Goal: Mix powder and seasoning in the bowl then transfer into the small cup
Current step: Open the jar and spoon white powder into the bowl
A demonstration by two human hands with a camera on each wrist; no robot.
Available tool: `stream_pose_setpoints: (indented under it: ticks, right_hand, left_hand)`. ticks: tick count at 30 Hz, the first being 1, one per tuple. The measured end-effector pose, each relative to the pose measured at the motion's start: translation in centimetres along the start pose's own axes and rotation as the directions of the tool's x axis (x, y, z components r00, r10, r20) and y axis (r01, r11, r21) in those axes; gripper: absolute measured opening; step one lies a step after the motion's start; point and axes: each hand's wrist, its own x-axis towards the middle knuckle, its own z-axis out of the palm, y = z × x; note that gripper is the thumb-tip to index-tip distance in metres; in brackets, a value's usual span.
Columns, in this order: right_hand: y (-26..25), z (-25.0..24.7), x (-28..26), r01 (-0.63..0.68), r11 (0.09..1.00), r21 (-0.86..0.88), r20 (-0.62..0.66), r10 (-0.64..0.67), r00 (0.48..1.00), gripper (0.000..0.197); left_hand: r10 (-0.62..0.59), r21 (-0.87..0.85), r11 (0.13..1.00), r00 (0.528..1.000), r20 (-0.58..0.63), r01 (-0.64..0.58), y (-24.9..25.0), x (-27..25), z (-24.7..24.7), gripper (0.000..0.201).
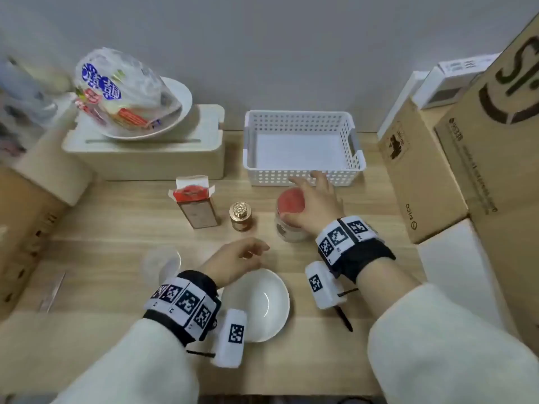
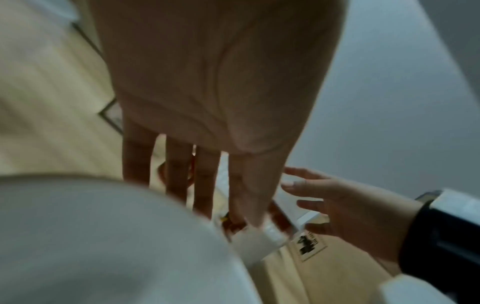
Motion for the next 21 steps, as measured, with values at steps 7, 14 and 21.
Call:
stream_pose_setpoints:
  ticks: [7,14,21]
  right_hand:
    - [0.8,2.3,1.6,-0.039,0.993,-0.111,0.144,0.055,0.988,0.09]
    - [-0.5,0.1,-0.4,-0.04,0.998,0.053,0.016,0.04,0.999,0.087]
    - [-5.3,-4.8,-4.5,0.055,0.936,0.347,-0.018,-0.052,0.998,0.082]
  left_hand:
    - [-0.078,0.031,0.997,0.992,0.104,0.075,-2.9,-0.7,1.0,0.029]
    - [-0.106,-0.046,0.993,0.992,0.073,0.109,-2.8,-1.2,0.5,0.024]
    - [0.314,-0.003,0.945,0.907,-0.28,-0.328,4.5,-1.8,-1.4,0.117]
